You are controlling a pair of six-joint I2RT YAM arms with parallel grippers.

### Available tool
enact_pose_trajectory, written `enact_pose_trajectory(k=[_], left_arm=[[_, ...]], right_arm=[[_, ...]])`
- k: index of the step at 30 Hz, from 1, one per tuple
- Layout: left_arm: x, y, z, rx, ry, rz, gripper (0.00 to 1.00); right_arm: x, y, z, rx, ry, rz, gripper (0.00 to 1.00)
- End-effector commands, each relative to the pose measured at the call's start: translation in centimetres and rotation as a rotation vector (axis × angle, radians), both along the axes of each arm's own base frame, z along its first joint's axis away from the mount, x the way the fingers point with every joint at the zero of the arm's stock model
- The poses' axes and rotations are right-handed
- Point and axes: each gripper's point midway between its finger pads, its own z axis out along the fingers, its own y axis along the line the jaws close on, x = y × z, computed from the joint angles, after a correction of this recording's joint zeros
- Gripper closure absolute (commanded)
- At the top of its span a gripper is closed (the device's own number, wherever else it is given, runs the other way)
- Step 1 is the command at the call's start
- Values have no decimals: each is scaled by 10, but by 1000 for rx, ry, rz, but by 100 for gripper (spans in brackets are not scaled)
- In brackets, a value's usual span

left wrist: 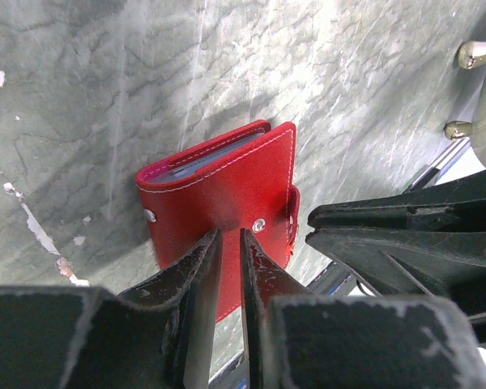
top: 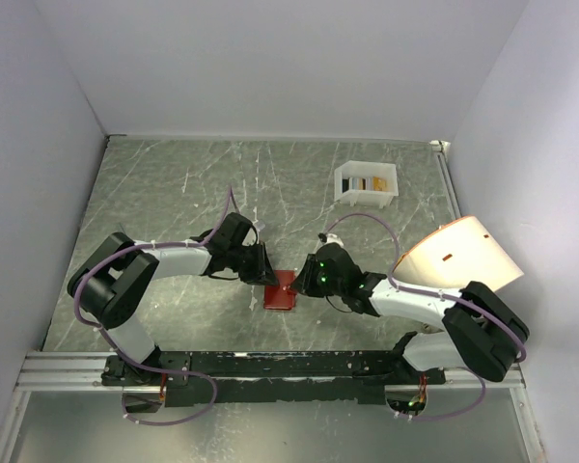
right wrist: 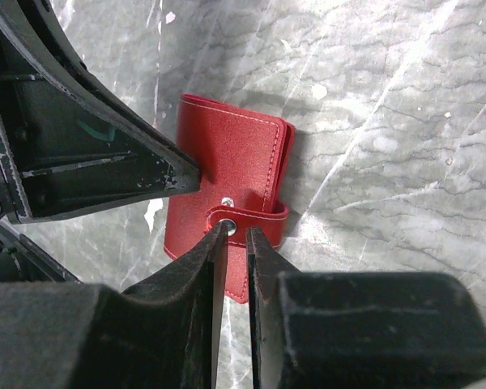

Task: Put the credit cards into the card holder
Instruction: Close the card holder at the center of the board.

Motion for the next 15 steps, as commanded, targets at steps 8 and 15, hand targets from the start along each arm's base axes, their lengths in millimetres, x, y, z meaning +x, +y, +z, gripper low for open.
enact_pose_trajectory(k=[8,15], left_arm=[[-4,7,-13,42,2,6,73],[-3,6,-12,35,-1,4,73]], right_arm=[[2,13,1,16,3,16,85],[1,15,-5,6,12,17,85]])
